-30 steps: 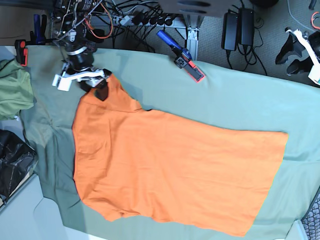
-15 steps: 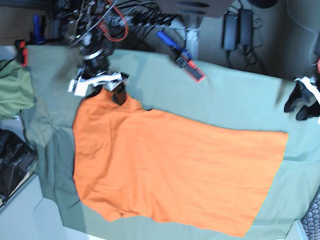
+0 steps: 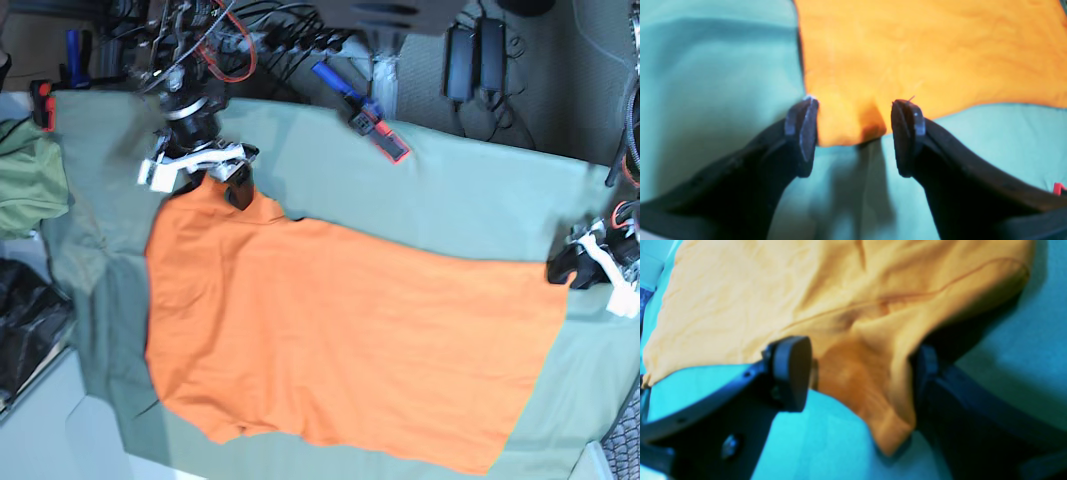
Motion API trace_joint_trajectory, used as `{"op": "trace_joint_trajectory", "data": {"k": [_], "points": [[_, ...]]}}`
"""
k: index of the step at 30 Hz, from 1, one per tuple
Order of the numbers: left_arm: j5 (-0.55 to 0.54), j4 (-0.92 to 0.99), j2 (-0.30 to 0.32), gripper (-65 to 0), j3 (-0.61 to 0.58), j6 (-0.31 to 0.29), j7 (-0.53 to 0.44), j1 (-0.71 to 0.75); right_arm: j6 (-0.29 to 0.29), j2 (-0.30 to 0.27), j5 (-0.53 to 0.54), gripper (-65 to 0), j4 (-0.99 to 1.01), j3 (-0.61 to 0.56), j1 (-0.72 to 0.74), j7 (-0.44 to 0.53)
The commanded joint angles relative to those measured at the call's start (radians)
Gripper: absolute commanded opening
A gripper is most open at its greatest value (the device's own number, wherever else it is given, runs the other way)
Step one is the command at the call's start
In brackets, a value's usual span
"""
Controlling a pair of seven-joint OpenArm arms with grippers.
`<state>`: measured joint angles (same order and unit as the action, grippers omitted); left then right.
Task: Fold the T-shirt properly
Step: 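Grasp the shirt shoulder with the right gripper and the hem corner with the left, then lift the shirt with both grippers and fold it lengthwise over itself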
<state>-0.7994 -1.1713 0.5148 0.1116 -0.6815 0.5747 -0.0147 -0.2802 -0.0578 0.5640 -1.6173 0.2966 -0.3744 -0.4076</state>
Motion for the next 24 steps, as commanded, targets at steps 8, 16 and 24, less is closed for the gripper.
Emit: {"op": "trace_joint_trajectory", "data": {"k": [8, 16, 24], "points": [[0.037, -0.011, -0.041, -26.8, -0.051, -0.009, -0.01, -0.016, -0.016, 0.0, -0.006, -35.6, -0.006, -0.002, -0.02, -0.041], [0.04, -0.011, -0.041, -61.0, -0.051, 0.003, -0.035, -0.019, -0.016, -0.001, -0.007, -65.0, -0.006, -0.002, -0.019, -0.018], [0.009, -0.045, -0.018, -65.0, -0.038, -0.017, 0.014, -0.02, -0.046, -0.031, -0.002, -65.0, -0.041, 0.006, -0.02, -0.053]]}}
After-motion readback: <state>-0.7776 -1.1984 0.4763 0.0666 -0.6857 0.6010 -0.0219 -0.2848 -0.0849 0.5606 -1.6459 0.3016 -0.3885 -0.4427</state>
